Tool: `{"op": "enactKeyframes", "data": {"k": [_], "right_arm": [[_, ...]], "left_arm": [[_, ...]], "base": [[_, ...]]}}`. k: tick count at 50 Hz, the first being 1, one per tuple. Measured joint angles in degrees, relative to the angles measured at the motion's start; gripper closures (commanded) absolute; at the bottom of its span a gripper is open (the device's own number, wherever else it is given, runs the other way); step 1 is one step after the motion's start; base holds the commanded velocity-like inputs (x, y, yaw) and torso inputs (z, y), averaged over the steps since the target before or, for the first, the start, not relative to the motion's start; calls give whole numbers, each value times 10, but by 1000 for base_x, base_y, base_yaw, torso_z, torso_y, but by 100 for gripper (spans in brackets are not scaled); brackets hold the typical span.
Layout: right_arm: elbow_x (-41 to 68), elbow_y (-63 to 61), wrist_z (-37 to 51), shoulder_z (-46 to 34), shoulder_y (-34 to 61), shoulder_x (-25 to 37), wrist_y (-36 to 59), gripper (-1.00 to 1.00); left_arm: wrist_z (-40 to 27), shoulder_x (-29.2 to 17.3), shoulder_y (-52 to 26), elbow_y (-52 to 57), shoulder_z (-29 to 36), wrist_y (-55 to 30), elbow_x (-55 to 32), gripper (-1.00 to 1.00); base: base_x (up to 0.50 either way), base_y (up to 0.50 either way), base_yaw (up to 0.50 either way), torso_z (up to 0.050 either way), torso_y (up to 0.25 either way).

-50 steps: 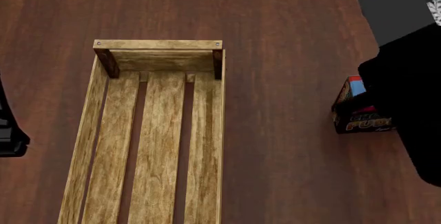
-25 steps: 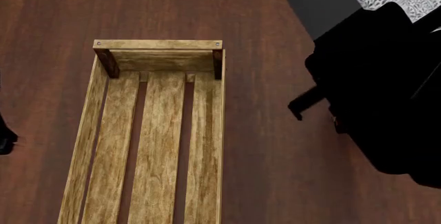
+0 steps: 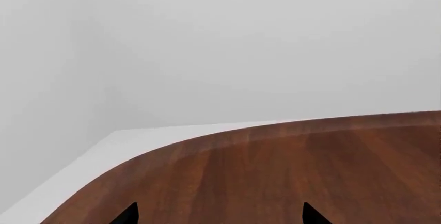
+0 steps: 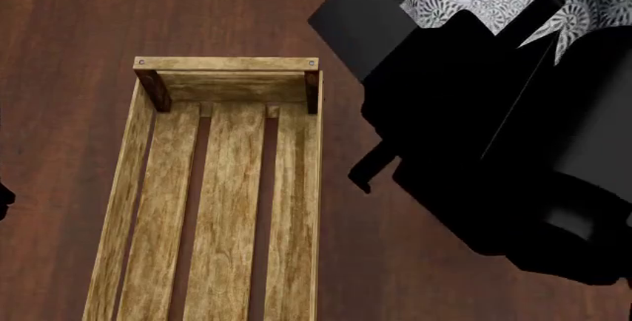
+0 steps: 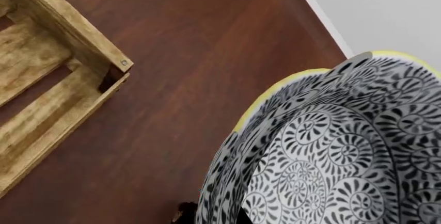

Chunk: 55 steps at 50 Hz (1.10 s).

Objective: Stack the left bowl on the right bowl and place them in the tray.

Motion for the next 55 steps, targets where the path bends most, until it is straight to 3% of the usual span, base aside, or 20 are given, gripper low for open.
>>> {"op": "enactKeyframes", "data": {"k": [27,55], "right_arm": [[22,-31,-27,-41,15,-39,-31,100],[-46,1,-108,-106,29,-113,-115,100]], "left_arm": [[-1,-4,0,4,-2,-3,-7,-100],[-2,-13,7,11,-20,4,-18,-100]], "base": [[0,0,0,1,1],[0,0,0,0,1]]}}
